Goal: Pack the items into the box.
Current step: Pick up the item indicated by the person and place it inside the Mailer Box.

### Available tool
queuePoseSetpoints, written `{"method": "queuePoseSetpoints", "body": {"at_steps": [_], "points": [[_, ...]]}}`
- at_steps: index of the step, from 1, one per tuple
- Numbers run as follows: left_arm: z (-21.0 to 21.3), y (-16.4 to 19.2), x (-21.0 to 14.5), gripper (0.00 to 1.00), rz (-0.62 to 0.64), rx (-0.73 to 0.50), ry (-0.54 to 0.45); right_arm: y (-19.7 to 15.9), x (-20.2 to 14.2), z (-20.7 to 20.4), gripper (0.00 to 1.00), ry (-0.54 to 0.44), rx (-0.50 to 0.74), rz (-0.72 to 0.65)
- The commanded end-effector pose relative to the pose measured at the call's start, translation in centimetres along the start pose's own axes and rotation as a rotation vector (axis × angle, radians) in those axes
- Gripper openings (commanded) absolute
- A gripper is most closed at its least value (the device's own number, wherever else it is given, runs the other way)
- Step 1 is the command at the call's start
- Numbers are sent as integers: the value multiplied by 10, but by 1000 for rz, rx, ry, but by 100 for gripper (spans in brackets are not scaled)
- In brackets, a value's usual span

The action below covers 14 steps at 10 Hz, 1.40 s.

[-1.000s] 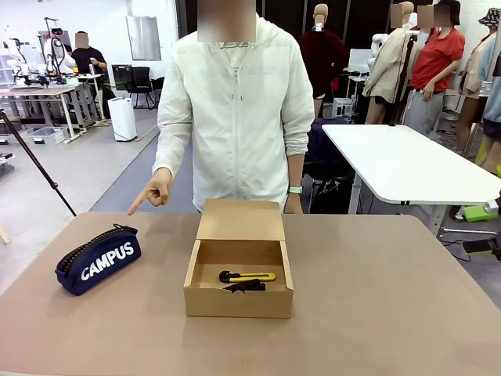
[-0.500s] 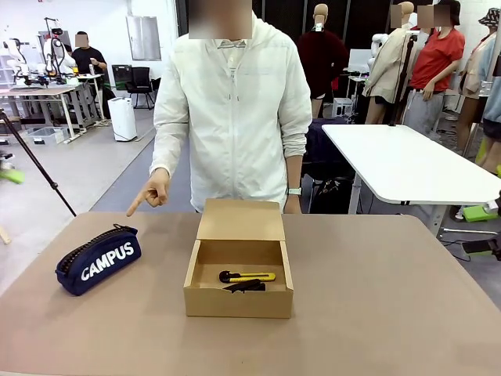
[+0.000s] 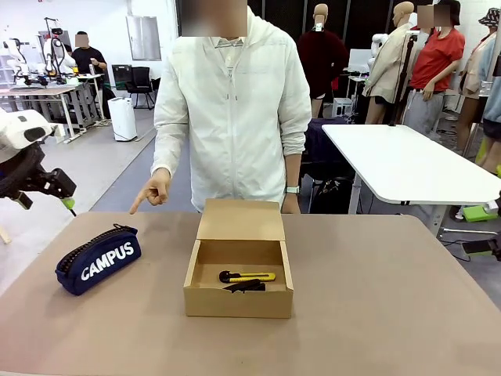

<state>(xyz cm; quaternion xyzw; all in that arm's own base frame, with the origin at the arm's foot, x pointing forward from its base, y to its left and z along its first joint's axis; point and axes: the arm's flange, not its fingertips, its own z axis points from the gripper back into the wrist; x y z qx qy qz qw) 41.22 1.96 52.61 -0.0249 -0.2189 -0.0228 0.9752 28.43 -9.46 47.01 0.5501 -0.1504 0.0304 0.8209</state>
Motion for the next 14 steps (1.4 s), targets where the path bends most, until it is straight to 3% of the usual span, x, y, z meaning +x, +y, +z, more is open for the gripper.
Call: {"method": "queuePoseSetpoints", "body": {"at_steps": [1,3,4,6,7,9,13,14], "points": [[15,5,-3,100,29,-59,11,0,-2,2,100,6,2,15],[6,2,-2,100,7,-28,4,0,-2,2,100,6,2,15],[-22,-2,23,100,1,-23,103,0,-2,2,100,6,2,15],[-70,2,53,100,-46,-36,152,0,-2,2,100,6,2,15],[-86,1,59,100,-21,22,152,0,-2,2,100,6,2,15],[-120,3,66,100,-72,-13,280,0,-2,2,100,6,2,15],[-143,2,72,100,-86,-35,326,0,-2,2,100,6,2,15],[-147,1,75,100,-155,-57,355,0,-2,2,100,6,2,15]]}}
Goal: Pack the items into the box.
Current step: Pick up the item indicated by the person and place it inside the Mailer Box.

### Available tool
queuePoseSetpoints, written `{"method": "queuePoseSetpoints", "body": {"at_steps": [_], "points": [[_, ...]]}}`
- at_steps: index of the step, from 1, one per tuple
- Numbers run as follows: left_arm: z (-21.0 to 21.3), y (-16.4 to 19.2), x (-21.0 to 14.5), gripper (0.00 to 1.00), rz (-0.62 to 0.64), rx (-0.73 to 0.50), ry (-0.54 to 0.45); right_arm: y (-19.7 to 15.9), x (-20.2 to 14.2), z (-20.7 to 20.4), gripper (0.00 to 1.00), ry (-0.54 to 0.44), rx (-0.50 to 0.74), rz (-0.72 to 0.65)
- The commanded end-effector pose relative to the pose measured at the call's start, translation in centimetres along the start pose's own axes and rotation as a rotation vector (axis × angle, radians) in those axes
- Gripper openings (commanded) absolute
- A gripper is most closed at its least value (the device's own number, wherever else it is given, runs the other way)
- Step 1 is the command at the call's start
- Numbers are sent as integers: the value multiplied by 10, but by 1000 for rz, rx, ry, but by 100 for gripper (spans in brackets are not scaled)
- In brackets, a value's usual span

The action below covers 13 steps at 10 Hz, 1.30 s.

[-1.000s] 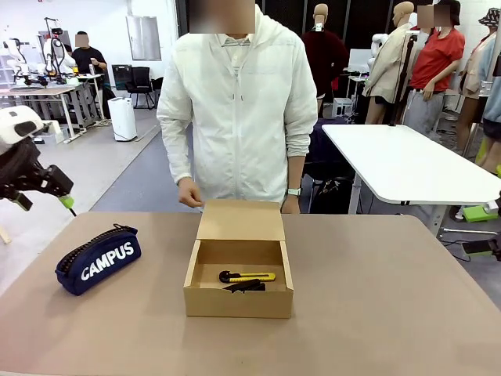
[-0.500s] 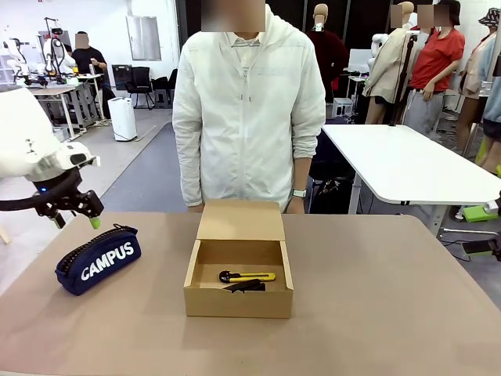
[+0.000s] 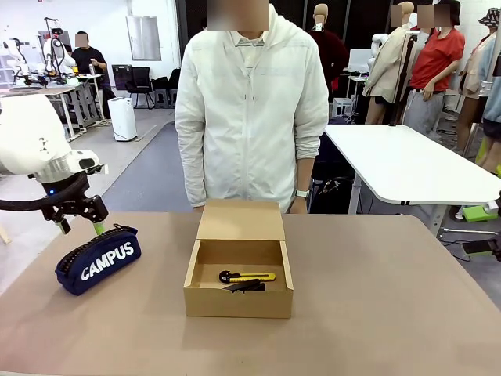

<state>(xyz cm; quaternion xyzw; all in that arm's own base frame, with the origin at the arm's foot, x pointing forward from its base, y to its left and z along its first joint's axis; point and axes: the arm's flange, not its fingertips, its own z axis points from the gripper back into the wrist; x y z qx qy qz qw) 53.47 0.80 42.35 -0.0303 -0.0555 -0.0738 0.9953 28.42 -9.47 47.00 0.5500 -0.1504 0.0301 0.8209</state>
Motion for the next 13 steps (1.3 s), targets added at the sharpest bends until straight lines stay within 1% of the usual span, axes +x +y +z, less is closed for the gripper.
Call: {"method": "queuePoseSetpoints", "body": {"at_steps": [1,2,3,4,5,6,7,8,9,10,11,12,13], "points": [[-6,3,6,100,-316,-4,31,0,-1,2,100,6,3,15],[-10,3,0,100,-575,-3,7,0,-1,2,100,6,3,15],[-11,0,-4,100,-698,12,-23,0,-1,2,100,6,3,15],[-11,-3,-5,100,-736,28,-8,0,-1,2,100,6,3,15],[-10,-7,-5,100,-753,8,-13,0,-1,2,100,6,3,15],[-12,-10,-2,100,-723,21,-13,0,-1,2,100,6,3,15],[-17,-10,0,100,-726,9,9,0,-1,2,100,6,3,15],[-26,-11,3,100,-703,3,26,0,-1,2,100,6,3,15],[-34,-12,2,100,-686,-30,19,0,-1,2,100,6,3,15],[-45,-17,2,100,-589,50,-3,0,-1,2,100,6,3,15],[-57,-22,3,100,-565,41,4,0,-1,2,100,6,3,15],[-67,-22,3,100,-568,-1,13,0,-1,2,100,6,3,15],[-74,-23,4,100,-556,-8,26,0,-1,2,100,6,3,15]]}}
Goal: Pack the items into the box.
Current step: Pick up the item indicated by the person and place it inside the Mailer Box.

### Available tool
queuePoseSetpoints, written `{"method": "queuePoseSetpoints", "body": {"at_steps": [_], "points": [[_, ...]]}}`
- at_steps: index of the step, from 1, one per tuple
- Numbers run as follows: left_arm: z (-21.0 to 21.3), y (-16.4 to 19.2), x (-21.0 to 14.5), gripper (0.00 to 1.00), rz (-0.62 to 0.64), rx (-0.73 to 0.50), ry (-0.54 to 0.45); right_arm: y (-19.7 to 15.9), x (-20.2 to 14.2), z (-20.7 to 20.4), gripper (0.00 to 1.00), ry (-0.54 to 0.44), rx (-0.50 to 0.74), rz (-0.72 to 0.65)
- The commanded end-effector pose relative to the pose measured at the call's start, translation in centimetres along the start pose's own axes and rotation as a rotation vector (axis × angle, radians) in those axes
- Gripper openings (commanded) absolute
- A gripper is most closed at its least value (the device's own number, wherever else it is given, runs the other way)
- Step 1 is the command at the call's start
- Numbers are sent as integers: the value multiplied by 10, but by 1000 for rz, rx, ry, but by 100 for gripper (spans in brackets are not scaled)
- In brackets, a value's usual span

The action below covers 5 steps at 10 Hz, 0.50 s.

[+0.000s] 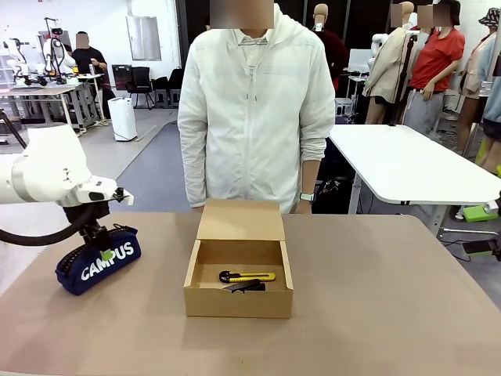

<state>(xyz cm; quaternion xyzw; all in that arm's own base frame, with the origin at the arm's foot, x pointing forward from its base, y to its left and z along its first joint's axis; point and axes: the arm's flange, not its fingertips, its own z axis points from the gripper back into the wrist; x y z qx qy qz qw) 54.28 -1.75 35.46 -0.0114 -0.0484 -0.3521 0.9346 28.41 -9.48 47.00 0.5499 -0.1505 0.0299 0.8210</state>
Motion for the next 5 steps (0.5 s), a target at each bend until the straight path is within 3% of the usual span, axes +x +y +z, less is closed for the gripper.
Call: {"method": "queuePoseSetpoints", "body": {"at_steps": [1,2,3,4,5], "points": [[-5,-2,3,100,22,3,9,0,-1,2,100,6,3,15],[-4,-1,2,100,-2,-35,8,0,-1,2,100,6,3,15],[-5,0,2,40,-5,-34,45,0,-1,2,100,6,3,15],[-7,1,0,0,-1,-28,42,0,-1,2,100,6,3,15],[-8,2,-1,0,7,-10,47,0,-1,2,100,6,3,15]]}}
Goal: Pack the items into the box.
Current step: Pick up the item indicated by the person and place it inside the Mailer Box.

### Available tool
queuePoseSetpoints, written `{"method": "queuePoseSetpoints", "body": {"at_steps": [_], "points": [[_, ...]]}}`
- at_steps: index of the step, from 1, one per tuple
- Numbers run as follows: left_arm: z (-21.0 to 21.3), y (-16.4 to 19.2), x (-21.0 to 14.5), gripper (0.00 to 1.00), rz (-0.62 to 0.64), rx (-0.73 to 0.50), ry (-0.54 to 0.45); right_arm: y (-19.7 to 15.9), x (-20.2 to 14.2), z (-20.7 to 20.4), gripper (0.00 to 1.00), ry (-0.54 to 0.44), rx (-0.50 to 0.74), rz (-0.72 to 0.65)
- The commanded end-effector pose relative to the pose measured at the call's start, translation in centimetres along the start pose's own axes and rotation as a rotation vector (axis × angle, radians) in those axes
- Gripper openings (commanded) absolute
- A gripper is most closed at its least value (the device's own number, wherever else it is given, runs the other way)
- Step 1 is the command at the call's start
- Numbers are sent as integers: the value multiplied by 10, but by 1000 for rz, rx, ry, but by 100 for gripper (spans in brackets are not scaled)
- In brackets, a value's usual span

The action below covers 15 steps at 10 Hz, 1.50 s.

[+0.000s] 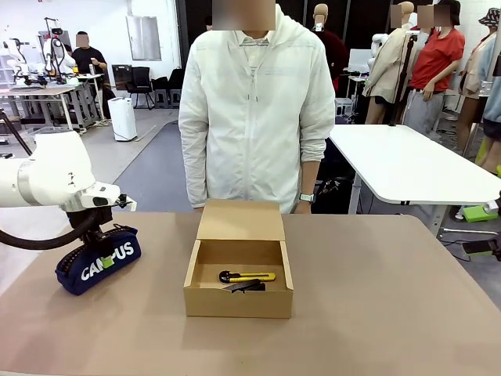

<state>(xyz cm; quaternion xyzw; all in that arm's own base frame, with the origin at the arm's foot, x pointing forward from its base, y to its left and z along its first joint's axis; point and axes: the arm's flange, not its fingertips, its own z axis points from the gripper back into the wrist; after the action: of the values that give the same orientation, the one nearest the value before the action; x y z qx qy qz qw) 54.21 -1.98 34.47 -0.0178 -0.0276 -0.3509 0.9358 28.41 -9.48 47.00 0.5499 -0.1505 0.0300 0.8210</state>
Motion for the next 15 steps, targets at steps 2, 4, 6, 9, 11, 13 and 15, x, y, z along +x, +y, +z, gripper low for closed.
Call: {"method": "queuePoseSetpoints", "body": {"at_steps": [2,4,6,9,11,13,15], "points": [[2,5,-4,0,21,32,22,0,-1,2,100,6,3,15],[12,6,-6,0,52,59,22,0,-1,2,100,6,3,15],[47,3,-11,0,78,34,-3,0,-1,2,100,6,3,15],[134,-16,-28,0,187,58,7,0,-1,2,100,6,3,15],[199,-39,-54,0,196,23,-77,0,-1,2,100,6,3,15],[224,-54,-72,0,188,56,-100,0,-1,2,100,6,3,15],[211,-43,-59,0,180,43,-67,0,-1,2,100,6,3,15]]}}
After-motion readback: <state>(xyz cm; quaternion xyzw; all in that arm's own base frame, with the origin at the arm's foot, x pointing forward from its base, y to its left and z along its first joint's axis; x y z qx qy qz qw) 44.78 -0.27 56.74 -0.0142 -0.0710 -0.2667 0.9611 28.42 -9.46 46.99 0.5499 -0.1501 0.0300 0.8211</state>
